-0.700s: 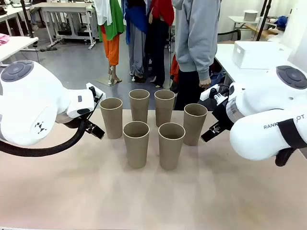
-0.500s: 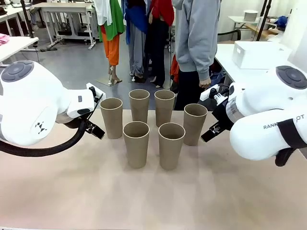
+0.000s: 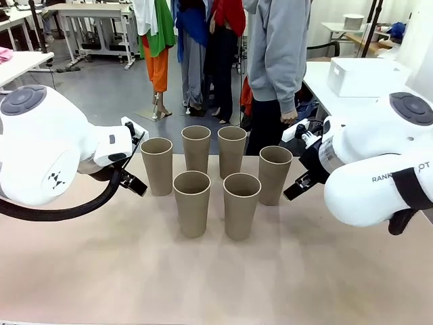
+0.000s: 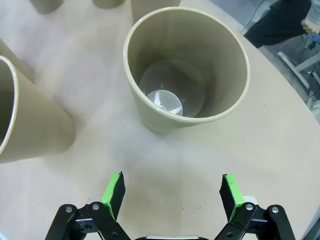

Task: Stack the cups and store them in the basket.
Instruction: Pick up two Reusable plastic cups , one in each hand.

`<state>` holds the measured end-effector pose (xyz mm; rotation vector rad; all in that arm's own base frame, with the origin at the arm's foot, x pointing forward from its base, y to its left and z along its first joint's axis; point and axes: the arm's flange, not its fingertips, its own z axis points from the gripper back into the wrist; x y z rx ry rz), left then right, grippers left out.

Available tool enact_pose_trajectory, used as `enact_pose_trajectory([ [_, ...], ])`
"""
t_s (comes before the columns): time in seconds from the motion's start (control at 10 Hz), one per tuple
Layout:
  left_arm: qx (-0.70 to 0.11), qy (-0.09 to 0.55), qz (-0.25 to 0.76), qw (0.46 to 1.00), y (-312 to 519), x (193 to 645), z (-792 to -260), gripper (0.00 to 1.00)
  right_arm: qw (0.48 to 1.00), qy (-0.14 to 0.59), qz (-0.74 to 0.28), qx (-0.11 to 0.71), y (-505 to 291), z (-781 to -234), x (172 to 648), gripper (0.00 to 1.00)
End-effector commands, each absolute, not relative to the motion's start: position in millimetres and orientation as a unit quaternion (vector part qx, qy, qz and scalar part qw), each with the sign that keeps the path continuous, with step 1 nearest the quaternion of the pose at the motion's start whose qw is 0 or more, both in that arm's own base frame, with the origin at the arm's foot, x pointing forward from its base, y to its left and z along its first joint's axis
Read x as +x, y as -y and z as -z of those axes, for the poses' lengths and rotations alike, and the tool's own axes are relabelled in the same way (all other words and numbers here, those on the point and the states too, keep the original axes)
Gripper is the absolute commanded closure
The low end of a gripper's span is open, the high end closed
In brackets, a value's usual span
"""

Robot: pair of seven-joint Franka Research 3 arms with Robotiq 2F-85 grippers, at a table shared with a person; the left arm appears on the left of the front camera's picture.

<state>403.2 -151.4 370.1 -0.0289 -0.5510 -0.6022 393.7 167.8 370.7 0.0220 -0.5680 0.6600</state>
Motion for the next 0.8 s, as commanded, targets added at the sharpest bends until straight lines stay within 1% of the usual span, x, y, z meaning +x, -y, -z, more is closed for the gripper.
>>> enact_pose_trajectory([
  [0.0,-0.014,0.268,0.293,0.918,151.4,403.1,-370.1,0.00,0.907,0.275,-0.319,0.011,-167.7,-370.8,393.8,0.00],
  [0.3,-0.014,0.268,0.293,0.918,151.4,403.2,-370.1,0.00,0.907,0.275,-0.320,0.011,-167.8,-370.7,393.7,0.00],
  [0.5,-0.080,0.264,0.324,0.905,142.0,422.8,-425.7,0.00,0.899,0.294,-0.324,0.025,-147.9,-427.5,395.6,0.00],
  [0.7,-0.103,0.256,0.332,0.902,123.1,429.8,-484.5,0.00,0.890,0.310,-0.332,0.032,-131.2,-485.3,382.6,0.00],
])
